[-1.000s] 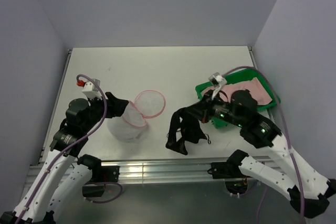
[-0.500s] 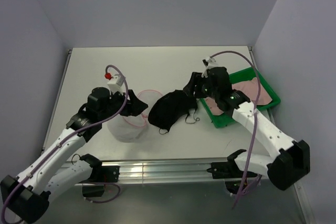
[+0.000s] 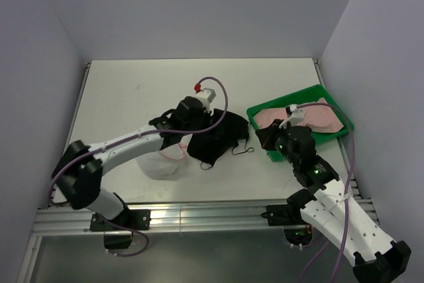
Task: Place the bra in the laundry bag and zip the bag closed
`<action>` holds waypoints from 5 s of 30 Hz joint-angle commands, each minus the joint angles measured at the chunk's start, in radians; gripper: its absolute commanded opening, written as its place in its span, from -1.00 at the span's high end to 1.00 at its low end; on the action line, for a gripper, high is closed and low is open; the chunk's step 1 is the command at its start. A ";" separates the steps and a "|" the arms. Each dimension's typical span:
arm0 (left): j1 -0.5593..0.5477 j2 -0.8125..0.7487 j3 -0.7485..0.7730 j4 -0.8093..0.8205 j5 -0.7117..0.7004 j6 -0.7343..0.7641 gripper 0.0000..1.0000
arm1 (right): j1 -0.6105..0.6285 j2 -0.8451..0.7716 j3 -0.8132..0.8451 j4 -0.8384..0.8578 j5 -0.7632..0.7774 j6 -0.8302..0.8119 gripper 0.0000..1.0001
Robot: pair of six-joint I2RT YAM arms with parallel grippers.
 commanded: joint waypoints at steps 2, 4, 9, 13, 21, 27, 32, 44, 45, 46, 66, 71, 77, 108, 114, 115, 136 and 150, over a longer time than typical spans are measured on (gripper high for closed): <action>0.007 0.208 0.166 0.098 -0.017 0.178 -0.50 | 0.003 -0.085 -0.024 0.009 0.041 0.012 0.96; 0.030 0.290 0.269 0.064 0.045 0.213 -0.50 | 0.003 -0.114 -0.048 0.009 0.043 0.021 0.96; 0.110 0.483 0.424 0.046 0.142 0.237 -0.48 | 0.003 -0.165 -0.074 0.005 -0.005 0.035 0.95; 0.137 0.586 0.535 -0.020 0.242 0.255 -0.44 | 0.003 -0.178 -0.091 0.017 -0.026 0.039 0.94; 0.142 0.655 0.593 -0.051 0.279 0.269 -0.07 | 0.005 -0.143 -0.087 0.044 -0.072 0.041 0.92; 0.147 0.588 0.521 0.013 0.308 0.221 1.00 | 0.003 -0.152 -0.078 0.040 -0.040 0.042 0.78; 0.147 0.395 0.409 0.159 0.360 0.120 1.00 | 0.003 -0.142 -0.067 0.070 -0.055 0.041 0.45; 0.119 -0.044 0.300 0.118 0.398 -0.041 1.00 | 0.002 -0.067 0.132 0.278 -0.244 -0.109 -0.50; 0.120 -0.061 0.306 0.058 0.401 -0.044 1.00 | 0.002 -0.066 0.163 0.269 -0.265 -0.129 -0.60; 0.120 -0.075 0.317 0.031 0.400 -0.040 1.00 | 0.002 -0.074 0.186 0.265 -0.268 -0.146 -0.67; 0.113 -0.282 0.256 0.105 0.524 -0.144 0.99 | 0.011 0.085 0.321 0.265 -0.600 -0.323 -0.99; 0.107 -0.300 0.233 0.122 0.558 -0.152 0.99 | 0.013 0.145 0.291 0.328 -0.606 -0.327 -0.62; 0.097 -0.316 0.259 0.062 0.569 -0.112 1.00 | 0.011 0.185 0.312 0.362 -0.632 -0.330 -0.09; 0.087 -0.764 0.024 -0.106 0.406 0.083 -0.98 | 0.029 0.378 0.858 -0.119 -0.759 -0.336 1.00; 0.021 -0.701 -0.004 -0.060 0.383 0.098 -0.98 | 0.068 0.424 0.903 -0.152 -0.707 -0.344 1.00; 0.009 -0.690 -0.002 -0.060 0.371 0.100 -0.99 | 0.074 0.423 0.900 -0.149 -0.698 -0.350 1.00; -0.031 -0.587 -0.019 0.061 0.204 0.039 1.00 | 0.094 0.331 0.794 -0.063 -0.623 -0.381 1.00; 0.154 -0.472 0.024 0.176 0.332 -0.236 1.00 | 0.316 0.059 0.396 0.127 -0.459 -0.410 0.37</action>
